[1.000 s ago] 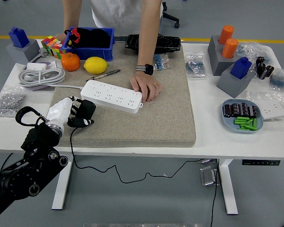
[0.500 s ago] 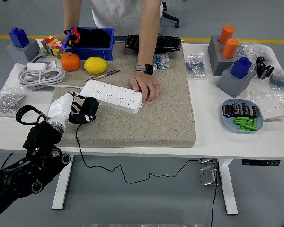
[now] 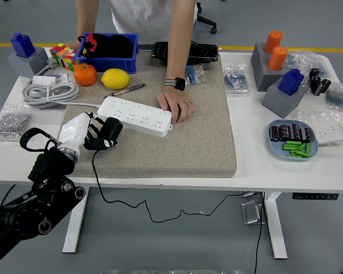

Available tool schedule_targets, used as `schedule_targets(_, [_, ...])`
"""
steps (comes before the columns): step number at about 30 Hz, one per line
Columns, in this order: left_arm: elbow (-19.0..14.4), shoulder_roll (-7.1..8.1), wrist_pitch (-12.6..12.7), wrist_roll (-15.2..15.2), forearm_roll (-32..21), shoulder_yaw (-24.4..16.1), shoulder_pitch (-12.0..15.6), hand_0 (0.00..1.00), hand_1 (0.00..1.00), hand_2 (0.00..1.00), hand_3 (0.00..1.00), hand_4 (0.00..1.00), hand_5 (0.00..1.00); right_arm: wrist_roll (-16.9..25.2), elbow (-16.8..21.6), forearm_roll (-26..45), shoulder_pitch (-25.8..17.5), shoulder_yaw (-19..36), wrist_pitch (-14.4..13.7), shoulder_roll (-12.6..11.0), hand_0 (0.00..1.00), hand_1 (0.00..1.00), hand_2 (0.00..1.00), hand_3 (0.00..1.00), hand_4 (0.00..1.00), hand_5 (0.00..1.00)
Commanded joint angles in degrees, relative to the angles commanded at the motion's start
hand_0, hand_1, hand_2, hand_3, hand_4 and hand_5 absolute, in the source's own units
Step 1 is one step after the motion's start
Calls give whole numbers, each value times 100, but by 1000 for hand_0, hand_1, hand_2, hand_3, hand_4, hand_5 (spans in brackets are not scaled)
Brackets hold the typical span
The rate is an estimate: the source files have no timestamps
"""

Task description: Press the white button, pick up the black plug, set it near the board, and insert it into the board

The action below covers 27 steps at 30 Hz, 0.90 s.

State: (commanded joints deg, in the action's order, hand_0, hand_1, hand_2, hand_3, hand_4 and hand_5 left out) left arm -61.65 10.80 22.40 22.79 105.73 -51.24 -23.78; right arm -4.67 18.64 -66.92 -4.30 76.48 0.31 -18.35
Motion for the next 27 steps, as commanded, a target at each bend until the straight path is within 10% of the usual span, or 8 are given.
schedule_targets(27, [-223, -22, 251, -256, 44, -34, -139, 265, 247, 301, 522, 800, 2, 24, -2, 2, 11, -7, -6, -1, 823, 708, 697, 653, 773, 445])
